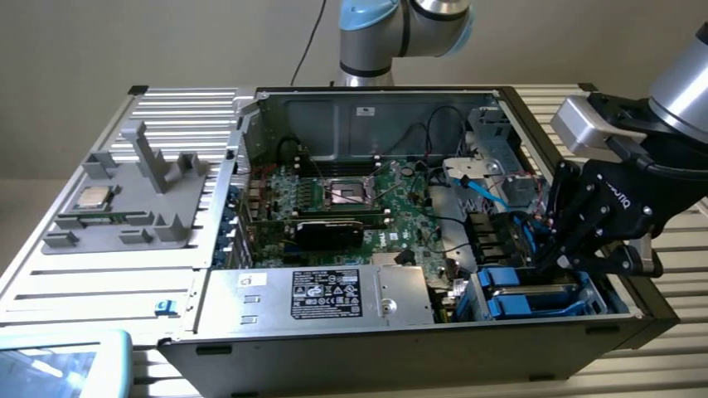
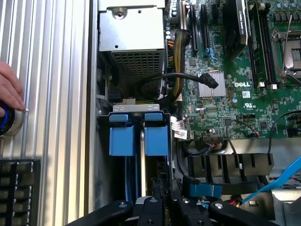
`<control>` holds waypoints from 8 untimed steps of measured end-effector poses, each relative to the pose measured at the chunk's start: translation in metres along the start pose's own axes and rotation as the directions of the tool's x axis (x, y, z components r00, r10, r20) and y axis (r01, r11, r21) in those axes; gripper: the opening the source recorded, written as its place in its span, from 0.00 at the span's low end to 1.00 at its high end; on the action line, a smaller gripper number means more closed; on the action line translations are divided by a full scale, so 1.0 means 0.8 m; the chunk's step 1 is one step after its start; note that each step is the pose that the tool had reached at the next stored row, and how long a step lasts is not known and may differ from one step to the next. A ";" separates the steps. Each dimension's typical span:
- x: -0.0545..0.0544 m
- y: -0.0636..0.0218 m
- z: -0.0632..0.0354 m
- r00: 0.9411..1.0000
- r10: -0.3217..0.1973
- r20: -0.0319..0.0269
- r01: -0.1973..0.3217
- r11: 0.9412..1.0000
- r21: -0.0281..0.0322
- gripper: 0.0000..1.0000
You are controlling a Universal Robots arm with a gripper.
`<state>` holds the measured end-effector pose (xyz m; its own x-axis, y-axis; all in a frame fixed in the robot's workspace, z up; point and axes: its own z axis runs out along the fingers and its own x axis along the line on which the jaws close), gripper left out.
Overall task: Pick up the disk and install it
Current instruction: 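Insert the first disk wire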
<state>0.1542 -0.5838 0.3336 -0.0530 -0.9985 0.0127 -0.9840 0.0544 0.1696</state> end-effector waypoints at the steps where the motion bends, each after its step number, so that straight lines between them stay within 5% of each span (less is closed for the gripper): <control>1: 0.000 0.000 0.000 1.000 0.000 0.000 0.000 1.000 0.000 0.18; 8: 0.000 0.002 -0.016 1.000 0.001 -0.003 -0.001 1.000 0.005 0.24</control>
<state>0.1548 -0.5837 0.3468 -0.0531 -0.9985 0.0162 -0.9847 0.0550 0.1651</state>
